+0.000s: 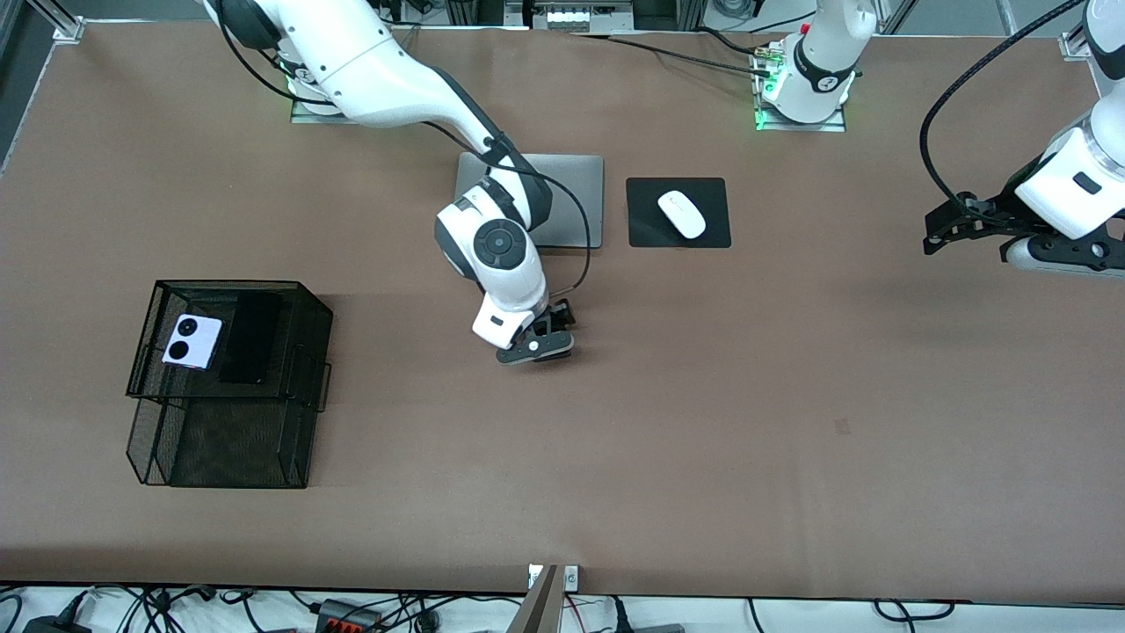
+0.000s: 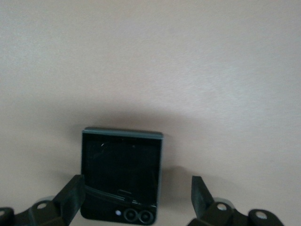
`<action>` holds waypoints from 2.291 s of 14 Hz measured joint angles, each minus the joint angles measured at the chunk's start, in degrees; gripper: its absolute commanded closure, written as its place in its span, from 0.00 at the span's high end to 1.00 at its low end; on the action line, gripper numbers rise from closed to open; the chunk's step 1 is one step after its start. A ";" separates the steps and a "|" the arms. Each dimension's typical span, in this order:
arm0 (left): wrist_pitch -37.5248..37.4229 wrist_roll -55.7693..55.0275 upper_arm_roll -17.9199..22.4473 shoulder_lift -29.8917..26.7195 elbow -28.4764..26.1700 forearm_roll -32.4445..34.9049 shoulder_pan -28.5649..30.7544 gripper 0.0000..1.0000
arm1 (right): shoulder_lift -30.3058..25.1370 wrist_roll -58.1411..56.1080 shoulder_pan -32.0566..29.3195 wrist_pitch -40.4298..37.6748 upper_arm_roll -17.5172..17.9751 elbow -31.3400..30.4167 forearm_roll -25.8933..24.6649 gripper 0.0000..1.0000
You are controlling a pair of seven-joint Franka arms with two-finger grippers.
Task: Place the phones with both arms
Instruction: 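Grasp the small square black phone with the right gripper, then carry the square phone into the basket's lower tier and release it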
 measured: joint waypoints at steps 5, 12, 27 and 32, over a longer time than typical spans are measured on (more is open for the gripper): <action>-0.22 0.02 -0.01 -0.83 0.05 -0.27 -0.02 1.00 | 1.07 1.67 0.64 0.95 0.01 0.17 0.00 1.00; -4.70 -1.01 -0.21 -3.04 2.37 -1.30 -0.18 1.00 | 1.93 2.05 1.42 2.37 -0.03 0.19 0.00 1.00; -3.30 -1.82 0.67 -0.61 2.57 0.68 0.09 1.00 | 2.03 2.00 1.75 2.39 -0.43 0.89 -0.71 0.27; -3.28 -1.81 0.23 1.27 2.56 0.68 -0.14 1.00 | -2.95 2.12 -2.41 -8.87 -4.12 5.33 -0.64 0.27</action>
